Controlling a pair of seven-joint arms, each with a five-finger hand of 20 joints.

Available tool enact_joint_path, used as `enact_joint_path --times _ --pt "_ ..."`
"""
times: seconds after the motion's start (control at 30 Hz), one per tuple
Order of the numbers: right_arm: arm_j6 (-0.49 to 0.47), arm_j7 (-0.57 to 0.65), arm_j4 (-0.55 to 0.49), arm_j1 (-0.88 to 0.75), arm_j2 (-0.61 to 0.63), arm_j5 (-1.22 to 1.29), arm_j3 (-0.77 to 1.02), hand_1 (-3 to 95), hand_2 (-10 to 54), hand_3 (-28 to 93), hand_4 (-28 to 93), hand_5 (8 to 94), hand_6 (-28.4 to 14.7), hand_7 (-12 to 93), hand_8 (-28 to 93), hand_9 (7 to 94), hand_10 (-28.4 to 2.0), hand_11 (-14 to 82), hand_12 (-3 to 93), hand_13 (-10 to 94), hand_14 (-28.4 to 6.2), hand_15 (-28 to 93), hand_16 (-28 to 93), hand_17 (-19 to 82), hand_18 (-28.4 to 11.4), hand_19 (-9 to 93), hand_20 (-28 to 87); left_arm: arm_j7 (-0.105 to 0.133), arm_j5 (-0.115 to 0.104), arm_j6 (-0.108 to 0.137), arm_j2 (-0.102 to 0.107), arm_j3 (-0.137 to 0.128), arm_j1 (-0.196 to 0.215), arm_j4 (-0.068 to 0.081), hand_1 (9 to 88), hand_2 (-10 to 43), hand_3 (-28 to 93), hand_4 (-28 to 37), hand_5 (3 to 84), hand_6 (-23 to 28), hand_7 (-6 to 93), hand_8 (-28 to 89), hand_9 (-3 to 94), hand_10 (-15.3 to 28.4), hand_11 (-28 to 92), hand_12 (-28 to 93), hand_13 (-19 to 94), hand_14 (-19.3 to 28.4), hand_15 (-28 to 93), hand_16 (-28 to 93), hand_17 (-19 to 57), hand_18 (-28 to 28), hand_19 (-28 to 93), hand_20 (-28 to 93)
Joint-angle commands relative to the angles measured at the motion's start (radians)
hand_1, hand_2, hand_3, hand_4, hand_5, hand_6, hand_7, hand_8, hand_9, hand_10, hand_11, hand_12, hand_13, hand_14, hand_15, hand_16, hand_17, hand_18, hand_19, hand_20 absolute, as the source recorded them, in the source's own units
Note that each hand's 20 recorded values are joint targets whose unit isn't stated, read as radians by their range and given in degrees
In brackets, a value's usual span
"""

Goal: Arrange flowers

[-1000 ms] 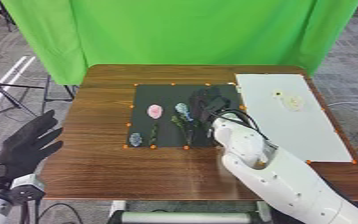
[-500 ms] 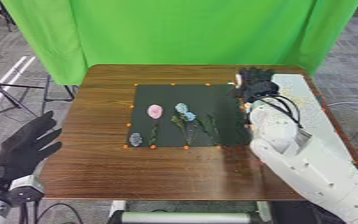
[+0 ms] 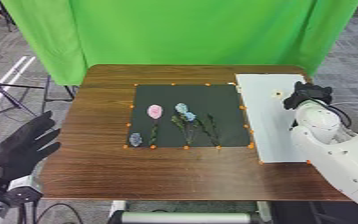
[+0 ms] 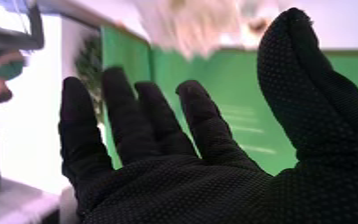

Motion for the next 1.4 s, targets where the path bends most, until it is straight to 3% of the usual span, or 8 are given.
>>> enact_joint_path --times 0.03,0.1,0.17,0.23,0.3,0.4,0.77,1.4 --pt "0.056 -0.15 0.059 -0.054 0.007 -0.054 0.019 29.0 -9.5 88 -28 27.2 -7.7 23 -10 33.7 -14.2 15.1 22.4 43 -9.2 20 23 9 -19.3 55 23 0.0 -0.001 -0.011 -0.009 -0.003 0.011 -0.006 24.5 -0.7 70 -28.2 22.5 1.3 18.4 -10 18.4 9.4 13 19 13 12.1 16 7 -12.9 19.2 37 9" --pt "0.152 -0.202 0.072 -0.07 0.011 -0.063 0.017 30.2 -9.5 88 -28 28.6 -6.7 26 -12 36.4 -13.1 17.6 21.3 47 -7.7 24 21 11 -18.5 58 24 0.001 0.0 -0.01 -0.01 -0.003 0.012 -0.007 24.5 -0.7 70 -28.2 22.6 1.3 18.4 -10 18.4 9.4 13 19 14 12.1 16 7 -12.9 19.2 37 9" --pt "0.246 -0.241 0.08 -0.079 0.017 -0.085 0.001 35.1 -9.5 88 -28 36.9 -2.1 35 -17 47.6 -9.3 27.4 20.3 59 -4.8 34 19 17 -17.1 66 28 0.001 -0.001 -0.006 -0.009 -0.004 0.013 -0.007 24.5 -0.7 70 -28.3 22.6 1.3 18.5 -10 18.4 9.4 13 19 14 12.2 16 7 -12.9 19.2 37 9" --pt "0.304 -0.298 0.081 -0.083 0.021 -0.08 -0.007 37.9 -9.5 86 -28 44.2 0.3 40 -20 56.2 -9.0 33.5 22.2 66 -2.6 37 23 20 -16.4 69 32 0.008 -0.001 0.002 -0.01 -0.004 0.016 -0.008 24.6 -0.6 70 -28.3 22.6 1.4 18.4 -10 18.4 9.4 13 19 14 12.1 16 7 -12.9 19.2 37 9" --pt "0.348 -0.315 0.069 -0.096 0.019 -0.108 -0.007 44.2 -7.8 79 -28 52.2 1.6 50 -7 70.6 -6.6 24.6 39.7 74 -0.2 37 32 24 -16.6 72 38 0.012 -0.001 0.006 -0.009 -0.002 0.015 -0.008 24.6 -0.7 70 -28.3 22.7 1.4 18.5 -10 18.5 9.4 13 19 14 12.1 16 7 -12.9 19.2 37 9" --pt "0.357 -0.348 0.009 -0.121 0.013 -0.099 0.009 50.2 -8.2 79 -28 64.2 2.8 54 -1 83.3 -4.9 25.0 50.9 83 -0.7 50 29 30 -16.6 77 45 0.011 -0.001 0.003 -0.01 -0.002 0.015 -0.009 24.6 -0.7 70 -28.3 22.9 1.4 18.8 -10 18.8 9.4 13 19 14 12.1 16 7 -12.8 19.2 37 9" --pt "0.393 -0.47 -0.163 -0.031 -0.092 -0.087 -0.124 50.1 -9.5 81 -28 68.5 2.3 53 -1 85.9 -4.3 24.0 53.3 84 -0.9 52 30 32 -17.0 77 47 0.003 -0.002 -0.003 0.003 0.016 -0.008 -0.001 24.6 -0.6 70 -28.3 23.1 1.4 18.7 -10 18.9 9.5 13 19 14 12.1 16 7 -12.8 19.2 37 9" --pt "0.344 -0.387 0.01 0.104 -0.183 -0.181 -0.304 49.2 -9.5 81 -28 65.4 3.2 52 -1 82.9 -5.2 21.2 52.4 80 1.3 47 39 28 -16.5 75 47 -0.004 -0.005 0.002 0.0 0.015 -0.004 0.0 24.6 -0.6 70 -28.3 23.0 1.4 18.5 -10 18.8 9.5 13 19 14 12.2 16 7 -12.8 19.3 37 9"
